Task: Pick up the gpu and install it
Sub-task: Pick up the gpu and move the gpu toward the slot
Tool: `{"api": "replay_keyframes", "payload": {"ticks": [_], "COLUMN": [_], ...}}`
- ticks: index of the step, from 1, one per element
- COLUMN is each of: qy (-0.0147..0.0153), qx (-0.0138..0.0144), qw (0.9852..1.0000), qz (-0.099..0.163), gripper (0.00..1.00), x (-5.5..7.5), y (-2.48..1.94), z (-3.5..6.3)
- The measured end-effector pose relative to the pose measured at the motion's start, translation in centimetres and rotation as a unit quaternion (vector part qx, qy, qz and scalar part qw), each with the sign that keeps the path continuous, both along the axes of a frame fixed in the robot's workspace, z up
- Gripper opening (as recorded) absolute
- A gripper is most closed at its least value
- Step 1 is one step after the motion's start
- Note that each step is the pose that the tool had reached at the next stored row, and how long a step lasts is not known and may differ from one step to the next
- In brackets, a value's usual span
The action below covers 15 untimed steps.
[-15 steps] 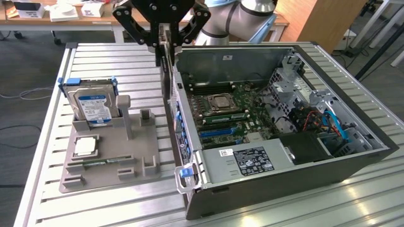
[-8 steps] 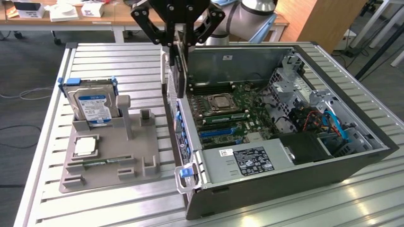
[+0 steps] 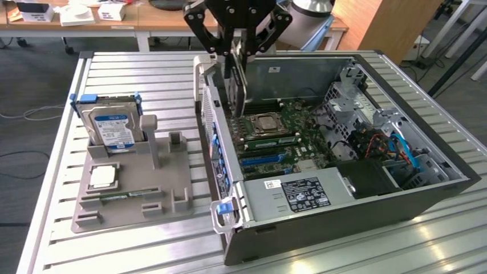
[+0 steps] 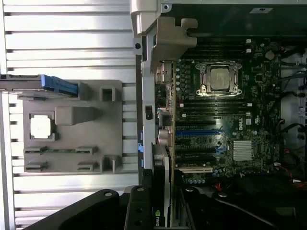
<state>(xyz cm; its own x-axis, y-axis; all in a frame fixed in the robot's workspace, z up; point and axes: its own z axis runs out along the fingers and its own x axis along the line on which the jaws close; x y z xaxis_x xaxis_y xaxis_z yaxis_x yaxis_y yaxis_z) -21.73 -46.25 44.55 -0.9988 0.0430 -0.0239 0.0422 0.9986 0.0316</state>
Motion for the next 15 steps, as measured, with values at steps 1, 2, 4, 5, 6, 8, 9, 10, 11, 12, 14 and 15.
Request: {"api": "replay_keyframes", "payload": {"ticks": [1,2,4,5,6,8,9,10,11,12,14,15], "qy": [0.0,0.0,0.0,0.0,0.0,0.0,0.0,0.0,0.0,0.0,0.0,0.0], "qx": [0.0,0.0,0.0,0.0,0.0,0.0,0.0,0.0,0.0,0.0,0.0,0.0], "qw": [1.0,1.0,1.0,1.0,1.0,1.0,1.0,1.0,1.0,1.0,1.0,1.0], "qz": [0.0,0.0,0.0,0.0,0.0,0.0,0.0,0.0,0.0,0.0,0.0,0.0], "gripper": [0.27,0.27,0.27,0.27,0.27,0.27,0.27,0.27,0.27,0.27,0.27,0.27], "x": [0.3,0.7,1.4,1.7,2.1,2.8,3.1,3.5,3.8,4.2,4.8,5.2], "y": [0.0,0.0,0.0,0.0,0.0,0.0,0.0,0.0,0.0,0.0,0.0,0.0], "z": [0.0,0.0,0.0,0.0,0.0,0.0,0.0,0.0,0.0,0.0,0.0,0.0]}}
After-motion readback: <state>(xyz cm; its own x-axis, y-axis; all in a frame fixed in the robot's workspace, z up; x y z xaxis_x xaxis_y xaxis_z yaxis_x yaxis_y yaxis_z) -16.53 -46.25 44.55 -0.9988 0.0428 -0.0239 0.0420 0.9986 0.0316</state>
